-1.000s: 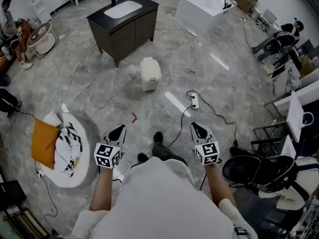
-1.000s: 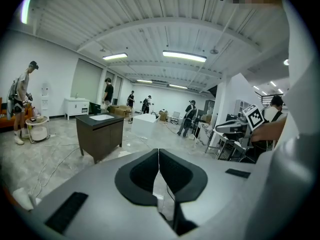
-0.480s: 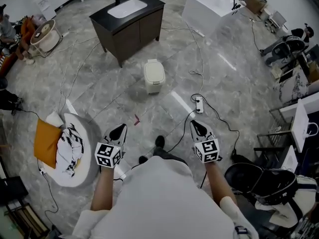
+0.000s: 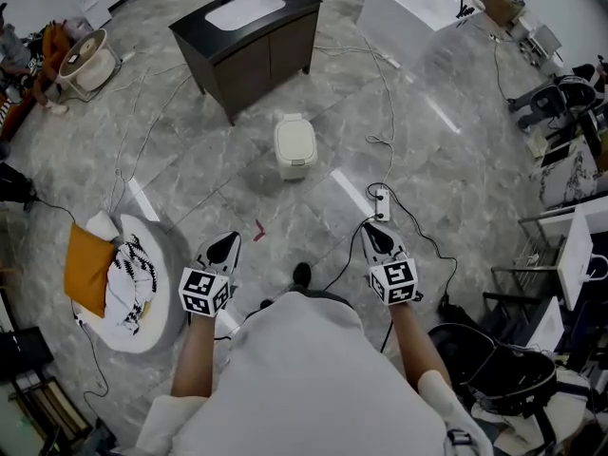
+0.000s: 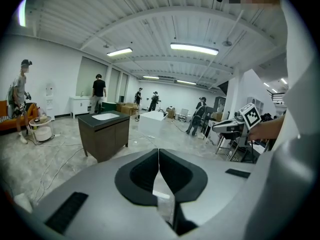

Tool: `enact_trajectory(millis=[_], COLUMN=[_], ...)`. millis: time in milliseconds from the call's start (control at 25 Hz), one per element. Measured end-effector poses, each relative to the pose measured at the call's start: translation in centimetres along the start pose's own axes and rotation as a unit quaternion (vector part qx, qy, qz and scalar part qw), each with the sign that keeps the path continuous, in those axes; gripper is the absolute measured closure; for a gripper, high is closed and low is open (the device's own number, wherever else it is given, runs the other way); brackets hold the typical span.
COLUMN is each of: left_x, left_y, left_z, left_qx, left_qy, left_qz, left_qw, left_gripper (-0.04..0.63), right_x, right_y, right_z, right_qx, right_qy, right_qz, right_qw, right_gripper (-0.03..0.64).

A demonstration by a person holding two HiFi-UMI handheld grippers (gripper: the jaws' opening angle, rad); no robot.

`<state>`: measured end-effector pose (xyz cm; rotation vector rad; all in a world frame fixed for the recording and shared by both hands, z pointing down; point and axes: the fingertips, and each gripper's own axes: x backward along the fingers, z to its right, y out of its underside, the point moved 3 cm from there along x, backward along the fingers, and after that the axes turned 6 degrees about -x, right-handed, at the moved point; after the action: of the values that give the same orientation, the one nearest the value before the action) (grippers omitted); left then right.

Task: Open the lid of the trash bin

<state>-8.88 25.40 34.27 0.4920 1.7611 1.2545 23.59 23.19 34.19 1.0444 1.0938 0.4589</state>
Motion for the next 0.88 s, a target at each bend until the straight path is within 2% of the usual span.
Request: enact_trajectory(millis=[480, 880], left_x=[-6.2, -8.5], left_y=[-3.1, -4.1], left_z=[0.2, 1.4], left_qx=[-0.004, -0.002], left_qy=[-0.018, -0.036], left_qz=[0.002, 0.002], left_qw=[0.9998, 0.9993], left_gripper=[0.577, 0.577], right_x=[-4.4, -6.2], right_y=[-2.1, -3.5], right_z=[4.7, 7.3], right_qx=[0.006, 0.016], right_qy=[-0.047, -0.074], right_qz=[-0.001, 0.007], right_qw=[0.999, 0.997], right_gripper=[0.578, 0.578])
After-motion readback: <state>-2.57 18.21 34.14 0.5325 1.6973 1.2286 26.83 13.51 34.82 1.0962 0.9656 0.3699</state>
